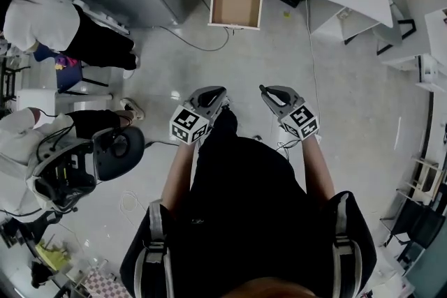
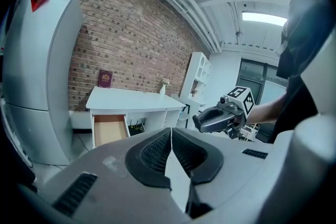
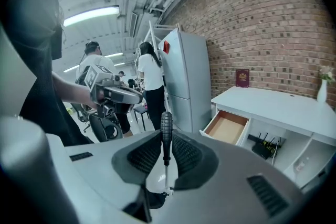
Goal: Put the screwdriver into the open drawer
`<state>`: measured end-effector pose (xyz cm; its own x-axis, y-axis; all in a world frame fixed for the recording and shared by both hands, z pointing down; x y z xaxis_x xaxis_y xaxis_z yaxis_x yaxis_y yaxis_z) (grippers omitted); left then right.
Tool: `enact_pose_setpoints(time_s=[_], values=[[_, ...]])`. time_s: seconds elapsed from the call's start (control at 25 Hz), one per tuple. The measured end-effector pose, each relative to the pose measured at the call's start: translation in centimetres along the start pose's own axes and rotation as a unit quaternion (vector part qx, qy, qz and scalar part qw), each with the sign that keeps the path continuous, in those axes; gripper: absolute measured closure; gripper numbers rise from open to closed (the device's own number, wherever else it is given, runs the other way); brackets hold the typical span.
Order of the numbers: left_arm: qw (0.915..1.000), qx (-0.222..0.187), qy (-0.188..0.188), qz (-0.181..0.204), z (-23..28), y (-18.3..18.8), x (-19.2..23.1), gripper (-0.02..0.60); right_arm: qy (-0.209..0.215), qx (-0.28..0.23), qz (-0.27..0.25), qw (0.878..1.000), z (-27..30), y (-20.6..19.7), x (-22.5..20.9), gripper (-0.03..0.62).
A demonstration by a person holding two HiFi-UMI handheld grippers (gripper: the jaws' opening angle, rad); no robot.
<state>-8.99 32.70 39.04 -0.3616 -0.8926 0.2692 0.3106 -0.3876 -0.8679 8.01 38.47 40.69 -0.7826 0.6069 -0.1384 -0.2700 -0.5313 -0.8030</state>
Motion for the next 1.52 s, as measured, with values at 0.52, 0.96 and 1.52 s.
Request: enact_pose_setpoints(time_s=[0.52, 0.96, 1.52], values=[[0.9995, 0.001, -0.032, 0.004, 1.8, 3.2, 6.6, 0.565, -0.010, 0.012, 0.010, 1.000, 5.2, 4.1, -3.6, 0.476], [0.9980, -0.002, -0.061, 0.018, 2.5, 4.7, 11.3, 0.565, -0.034, 0.017, 0.014, 0.999, 8.6, 6.6, -5.6, 0.476], [0.9971, -0.013, -0.067, 0.032, 1.2, 5.8, 13.7, 0.565, -0.038, 0.012, 0.002, 0.999, 11.2, 9.4, -5.2, 0.476]])
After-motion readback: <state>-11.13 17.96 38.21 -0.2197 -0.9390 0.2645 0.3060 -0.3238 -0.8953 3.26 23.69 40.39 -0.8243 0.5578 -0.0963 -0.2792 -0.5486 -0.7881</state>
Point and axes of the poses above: the fingertips, and each gripper's own axes: z forward along the fingers, x to its left, y out of its top, the point moved 4 cm from there along -z, backward along the fingers, and after that the axes turned 6 degrees about x, right-handed, at the moved point
